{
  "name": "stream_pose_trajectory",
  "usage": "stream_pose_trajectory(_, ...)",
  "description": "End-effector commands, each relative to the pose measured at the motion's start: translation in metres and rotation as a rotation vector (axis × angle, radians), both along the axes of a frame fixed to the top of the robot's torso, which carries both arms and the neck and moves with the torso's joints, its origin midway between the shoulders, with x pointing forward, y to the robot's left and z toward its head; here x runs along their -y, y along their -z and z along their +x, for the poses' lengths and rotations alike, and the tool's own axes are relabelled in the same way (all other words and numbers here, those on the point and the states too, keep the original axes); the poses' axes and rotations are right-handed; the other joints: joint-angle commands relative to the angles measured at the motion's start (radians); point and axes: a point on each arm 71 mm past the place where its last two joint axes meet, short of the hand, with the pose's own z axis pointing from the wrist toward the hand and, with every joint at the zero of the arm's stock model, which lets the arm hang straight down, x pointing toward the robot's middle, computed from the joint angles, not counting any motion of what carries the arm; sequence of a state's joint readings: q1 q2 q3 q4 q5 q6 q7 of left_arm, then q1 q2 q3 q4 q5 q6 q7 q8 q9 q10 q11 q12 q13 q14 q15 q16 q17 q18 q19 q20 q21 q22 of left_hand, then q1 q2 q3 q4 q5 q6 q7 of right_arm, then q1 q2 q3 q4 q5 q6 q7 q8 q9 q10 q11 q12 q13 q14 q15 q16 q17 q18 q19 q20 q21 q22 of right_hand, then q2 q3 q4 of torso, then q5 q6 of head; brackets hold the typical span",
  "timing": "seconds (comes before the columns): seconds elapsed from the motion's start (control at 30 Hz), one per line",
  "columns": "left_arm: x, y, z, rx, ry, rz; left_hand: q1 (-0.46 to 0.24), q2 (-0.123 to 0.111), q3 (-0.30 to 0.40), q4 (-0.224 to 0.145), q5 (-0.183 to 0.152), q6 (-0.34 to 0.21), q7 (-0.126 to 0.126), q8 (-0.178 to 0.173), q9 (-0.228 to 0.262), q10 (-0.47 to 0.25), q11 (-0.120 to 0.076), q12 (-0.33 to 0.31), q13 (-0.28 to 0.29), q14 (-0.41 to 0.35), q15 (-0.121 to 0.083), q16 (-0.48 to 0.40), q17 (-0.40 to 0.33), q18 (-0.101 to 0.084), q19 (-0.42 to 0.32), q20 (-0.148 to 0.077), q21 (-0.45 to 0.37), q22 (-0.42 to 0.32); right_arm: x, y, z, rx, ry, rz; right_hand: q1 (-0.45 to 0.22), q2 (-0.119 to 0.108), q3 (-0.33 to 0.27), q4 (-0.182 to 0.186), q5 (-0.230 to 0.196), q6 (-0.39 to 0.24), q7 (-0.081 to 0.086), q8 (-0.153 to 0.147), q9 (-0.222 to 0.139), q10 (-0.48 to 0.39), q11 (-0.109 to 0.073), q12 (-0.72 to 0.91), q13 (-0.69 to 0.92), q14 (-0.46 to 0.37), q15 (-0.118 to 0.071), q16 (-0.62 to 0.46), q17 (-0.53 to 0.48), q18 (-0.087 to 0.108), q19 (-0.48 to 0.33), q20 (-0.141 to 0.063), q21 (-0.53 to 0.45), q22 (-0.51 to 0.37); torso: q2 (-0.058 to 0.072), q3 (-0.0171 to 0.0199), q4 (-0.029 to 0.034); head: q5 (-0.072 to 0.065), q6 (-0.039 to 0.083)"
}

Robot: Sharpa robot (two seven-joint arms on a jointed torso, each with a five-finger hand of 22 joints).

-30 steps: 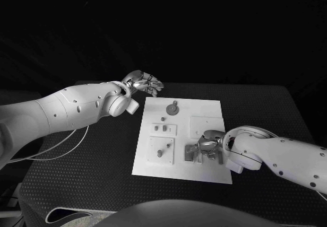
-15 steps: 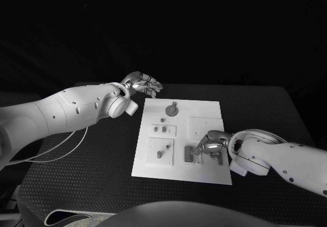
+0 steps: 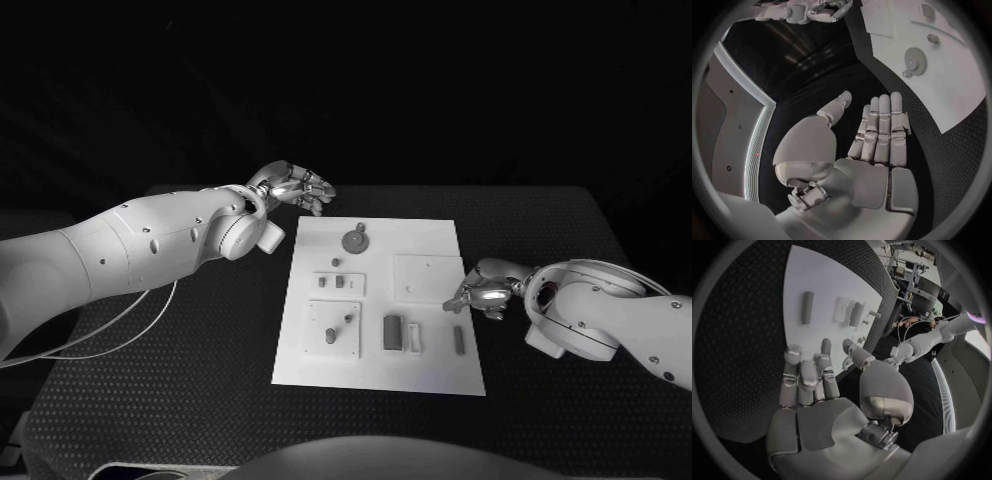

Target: Assemble the parts on the task board

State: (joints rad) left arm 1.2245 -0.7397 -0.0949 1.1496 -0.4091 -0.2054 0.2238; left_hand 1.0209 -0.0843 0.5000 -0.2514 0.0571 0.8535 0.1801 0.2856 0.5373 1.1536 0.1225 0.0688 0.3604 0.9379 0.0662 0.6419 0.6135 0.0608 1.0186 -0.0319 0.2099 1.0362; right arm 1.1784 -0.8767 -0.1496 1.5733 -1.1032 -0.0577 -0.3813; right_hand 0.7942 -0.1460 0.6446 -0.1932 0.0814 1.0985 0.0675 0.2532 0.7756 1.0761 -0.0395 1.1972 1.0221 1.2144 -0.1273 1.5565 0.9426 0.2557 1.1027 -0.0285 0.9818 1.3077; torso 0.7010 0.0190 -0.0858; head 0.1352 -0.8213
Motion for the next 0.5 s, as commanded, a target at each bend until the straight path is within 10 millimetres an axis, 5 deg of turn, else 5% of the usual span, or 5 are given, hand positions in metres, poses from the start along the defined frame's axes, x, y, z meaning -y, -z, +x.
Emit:
stream_pose_trajectory(0.03, 0.002, -0.001, 0.000, 0.008, 0.012, -0.012, -0.007, 0.000, -0.001, 0.007, 0.005, -0.005, 0.001, 0.004, -0.001, -0.003, -0.001, 0.001, -0.001, 0.000, 0.007, -0.006, 0.001, 0.011, -0.004, 0.005, -0.006, 0.001, 0.012, 0.004, -0.004, -0.018, -0.045, -0.132, -0.006, 0.007, -0.003, -0.001, -0.003, 0.011, -0.001, 0.006, 0.002, 0.012, -0.001, 0.007, -0.001, 0.018, -0.004, 0.005, 0.015, 0.006, 0.009, -0.001, 0.005, 0.013, 0.000, 0.0016, -0.0017, -0.004, 0.001)
stream_pose_trajectory(0.2, 0.001, -0.001, 0.000, 0.006, 0.009, -0.011, -0.007, 0.000, -0.001, 0.007, 0.005, -0.005, 0.001, 0.005, -0.002, -0.003, -0.001, 0.001, -0.001, 0.000, 0.007, -0.006, 0.002, 0.011, -0.004, 0.005, -0.006, 0.001, 0.026, 0.011, -0.011, -0.035, -0.010, -0.167, -0.008, 0.007, -0.003, -0.003, -0.003, 0.020, -0.005, 0.009, 0.004, 0.025, -0.005, 0.007, -0.001, 0.035, -0.007, 0.005, 0.032, 0.006, 0.017, -0.004, 0.006, 0.013, 0.000, 0.0001, -0.0011, -0.012, 0.000)
stream_pose_trajectory(0.5, 0.002, -0.001, 0.000, 0.004, 0.014, -0.012, -0.007, 0.000, -0.001, 0.008, 0.005, -0.005, 0.001, 0.005, -0.002, -0.003, -0.001, 0.001, -0.001, 0.000, 0.007, -0.006, 0.002, 0.011, -0.004, 0.005, -0.006, 0.001, 0.021, 0.020, -0.018, -0.030, -0.035, -0.210, -0.038, -0.007, 0.002, 0.031, -0.003, 0.023, -0.006, 0.004, 0.003, 0.031, -0.006, 0.000, -0.002, 0.041, -0.010, 0.002, 0.036, 0.006, 0.020, -0.006, 0.003, 0.011, 0.000, -0.0005, 0.0020, -0.019, -0.001)
